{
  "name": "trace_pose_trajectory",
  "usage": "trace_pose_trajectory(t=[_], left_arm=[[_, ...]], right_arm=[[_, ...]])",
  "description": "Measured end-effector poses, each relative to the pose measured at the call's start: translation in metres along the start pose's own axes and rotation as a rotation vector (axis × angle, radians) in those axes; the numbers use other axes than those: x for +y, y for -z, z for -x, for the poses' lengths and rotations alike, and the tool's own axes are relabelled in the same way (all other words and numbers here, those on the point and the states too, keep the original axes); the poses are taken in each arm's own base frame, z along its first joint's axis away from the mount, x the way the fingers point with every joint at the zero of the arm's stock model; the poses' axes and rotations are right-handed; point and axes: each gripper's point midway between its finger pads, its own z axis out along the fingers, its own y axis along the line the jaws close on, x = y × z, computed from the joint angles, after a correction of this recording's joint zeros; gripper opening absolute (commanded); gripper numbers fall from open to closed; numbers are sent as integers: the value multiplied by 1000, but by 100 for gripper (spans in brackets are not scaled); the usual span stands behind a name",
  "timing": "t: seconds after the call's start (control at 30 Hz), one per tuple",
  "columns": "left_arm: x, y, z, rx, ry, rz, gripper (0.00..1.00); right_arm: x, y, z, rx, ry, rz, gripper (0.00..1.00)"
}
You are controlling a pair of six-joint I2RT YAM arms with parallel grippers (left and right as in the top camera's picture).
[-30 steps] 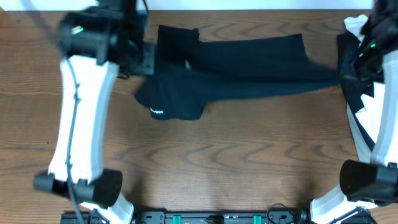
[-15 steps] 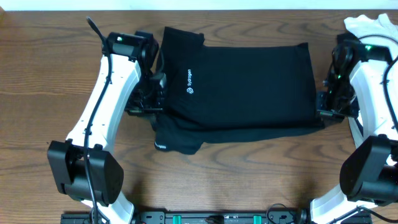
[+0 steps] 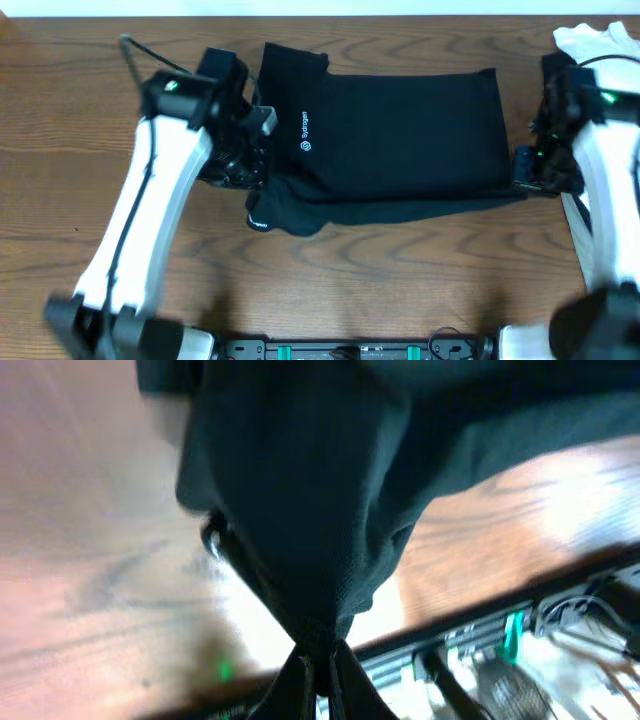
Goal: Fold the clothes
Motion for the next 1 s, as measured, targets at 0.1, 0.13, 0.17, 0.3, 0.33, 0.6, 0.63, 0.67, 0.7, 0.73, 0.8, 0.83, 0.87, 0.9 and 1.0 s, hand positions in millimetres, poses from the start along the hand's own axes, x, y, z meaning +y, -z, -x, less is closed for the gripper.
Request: trace_pose_trajectory(t=[0.1,0.13,0.17,0.3,0.33,0.6,0.63,0.67,0.7,0.73,0.8,0.83,0.87,0.9,1.0], left_arm=[[-10,39,0,-184,-53,3,6],[-13,53,-3,-245,-69,9,6],[-15,67,-7,-304,-84,16,6],[-25,129,-33,-571,-146,44,6],[-28,145,-40,-652,-161,53,6],[-40,259,-88,-1190,-176,93,6],[-40,263,-90,-1203,-172,94,6],[-39,263,-90,-1206,-166,95,6],[-38,262,-87,-1197,-161,99,6],[-36,258,-80,-1177,-153,103,6],[-33,247,-61,-1124,-136,112,6],[-31,239,-48,-1088,-127,116,6],[-29,231,-34,-1055,-118,119,6],[-26,222,-18,-1017,-109,123,6],[-17,185,37,-904,-81,134,6]], right_arm=[[-6,52,-2,-226,-22,28,1],[-8,69,-3,-296,-29,35,1],[-12,87,-6,-373,-40,44,1],[-30,155,-26,-653,-99,60,1],[-35,170,-32,-714,-117,57,1],[-62,270,-68,-1068,-205,40,1],[-62,274,-67,-1080,-207,40,1],[-62,275,-64,-1082,-208,39,1],[-62,273,-59,-1070,-208,36,1],[-61,270,-53,-1052,-205,34,1],[-58,255,-32,-985,-197,26,1],[-56,247,-20,-949,-192,24,1],[-54,237,-7,-906,-186,20,1],[-51,224,7,-859,-179,16,1],[-42,181,57,-724,-160,9,1]])
